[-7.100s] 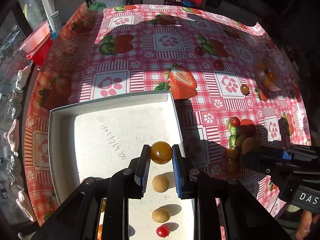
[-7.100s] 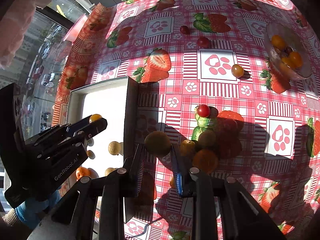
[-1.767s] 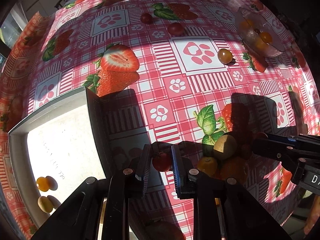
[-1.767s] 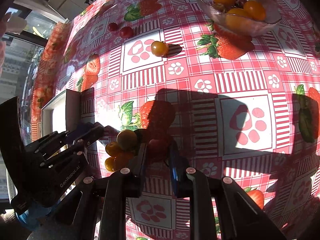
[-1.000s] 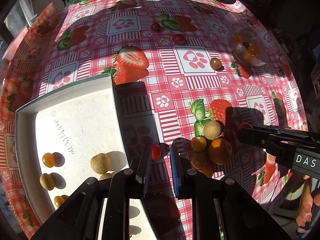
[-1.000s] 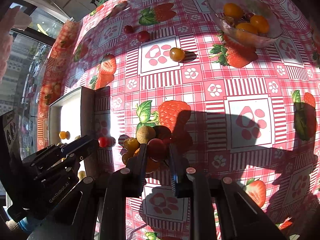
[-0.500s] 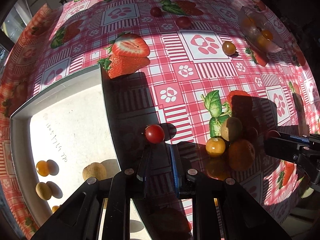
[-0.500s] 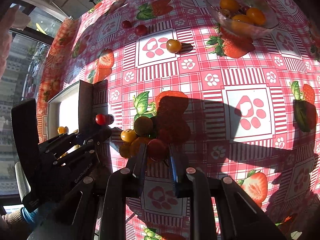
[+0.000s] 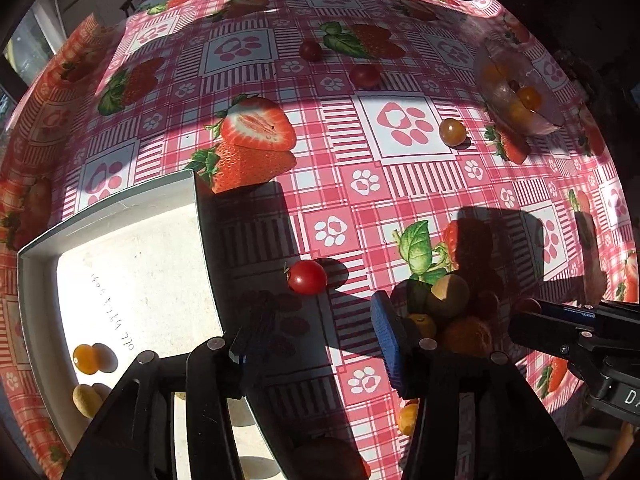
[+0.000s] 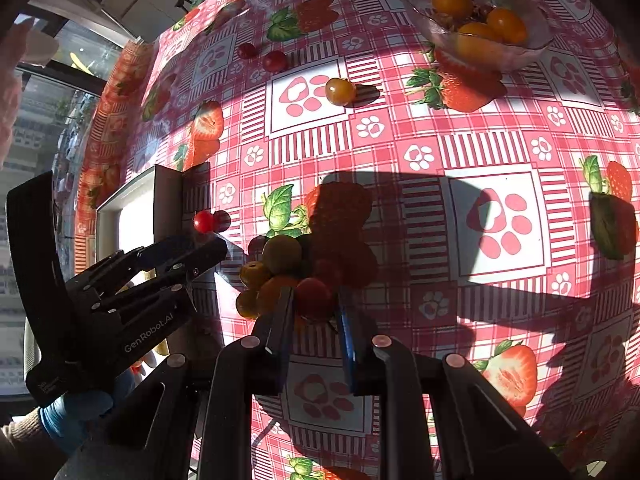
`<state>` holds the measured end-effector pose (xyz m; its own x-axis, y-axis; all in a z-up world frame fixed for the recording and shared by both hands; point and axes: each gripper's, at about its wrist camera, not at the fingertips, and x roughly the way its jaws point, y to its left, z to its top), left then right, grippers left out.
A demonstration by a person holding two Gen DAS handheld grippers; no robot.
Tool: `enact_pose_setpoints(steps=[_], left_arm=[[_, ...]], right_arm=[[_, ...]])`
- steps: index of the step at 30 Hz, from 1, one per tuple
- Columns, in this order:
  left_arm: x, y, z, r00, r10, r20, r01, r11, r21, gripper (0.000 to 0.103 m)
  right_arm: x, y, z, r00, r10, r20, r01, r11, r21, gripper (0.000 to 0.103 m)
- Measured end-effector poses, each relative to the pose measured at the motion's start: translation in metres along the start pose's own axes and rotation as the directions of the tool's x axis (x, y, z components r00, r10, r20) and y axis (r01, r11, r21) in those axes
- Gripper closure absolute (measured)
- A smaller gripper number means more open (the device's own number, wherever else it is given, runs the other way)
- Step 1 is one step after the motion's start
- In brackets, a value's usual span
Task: Organize fruits
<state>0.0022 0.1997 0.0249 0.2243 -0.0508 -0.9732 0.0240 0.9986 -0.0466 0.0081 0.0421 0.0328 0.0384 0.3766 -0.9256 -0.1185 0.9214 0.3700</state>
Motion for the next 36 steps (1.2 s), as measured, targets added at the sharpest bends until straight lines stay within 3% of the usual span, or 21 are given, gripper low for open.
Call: enact_pose_setpoints(steps=[7,13,15,17,19,23,30,36], left_arm=[[0.014,0.004,0.018,0.999,0.039,-0.024,-0.040,0.999,-0.026,0.044],[0.016,-0.007,0.005,0.995,0.095,-0.026,-0.094,0.995,0.023,0.051],[0.015,-0.009,0.000,0.996,0.085,-0.027,-0.085,0.996,0.017,0.060],[0.015,-0.010,0.000,0.997,0.071,-0.024,-0.071,0.998,-0.001,0.083],[0.016,-0.011,0.000,0.998,0.057,-0.022,-0.057,0.998,-0.006,0.096],[0.017,-0.003,-0.004,1.000,0.001,-0.030,-0.002,0.999,-0.044,0.096],[0.012,0.008,-0.008,0.999,0.042,-0.027,-0.043,0.998,-0.045,0.095],[0.008,0.014,-0.004,0.999,0.025,-0.023,-0.026,0.998,-0.060,0.095]], right_arm=[[-0.002,-0.008,0.001,1.000,0.000,0.001,0.000,1.000,0.014,0.081],[-0.003,-0.013,0.003,1.000,0.007,0.006,-0.007,0.999,0.034,0.081],[-0.003,-0.012,0.003,1.000,0.007,0.009,-0.007,0.999,0.034,0.081],[-0.003,-0.012,0.003,1.000,0.008,0.011,-0.008,0.999,0.038,0.081],[-0.002,-0.012,0.004,1.000,0.009,0.012,-0.010,0.999,0.042,0.081],[-0.002,-0.011,0.003,1.000,0.012,0.012,-0.012,0.999,0.040,0.081],[0.002,-0.010,0.000,1.000,0.017,0.003,-0.017,0.999,0.045,0.081],[0.004,-0.008,0.000,1.000,0.020,-0.002,-0.020,0.999,0.044,0.081]])
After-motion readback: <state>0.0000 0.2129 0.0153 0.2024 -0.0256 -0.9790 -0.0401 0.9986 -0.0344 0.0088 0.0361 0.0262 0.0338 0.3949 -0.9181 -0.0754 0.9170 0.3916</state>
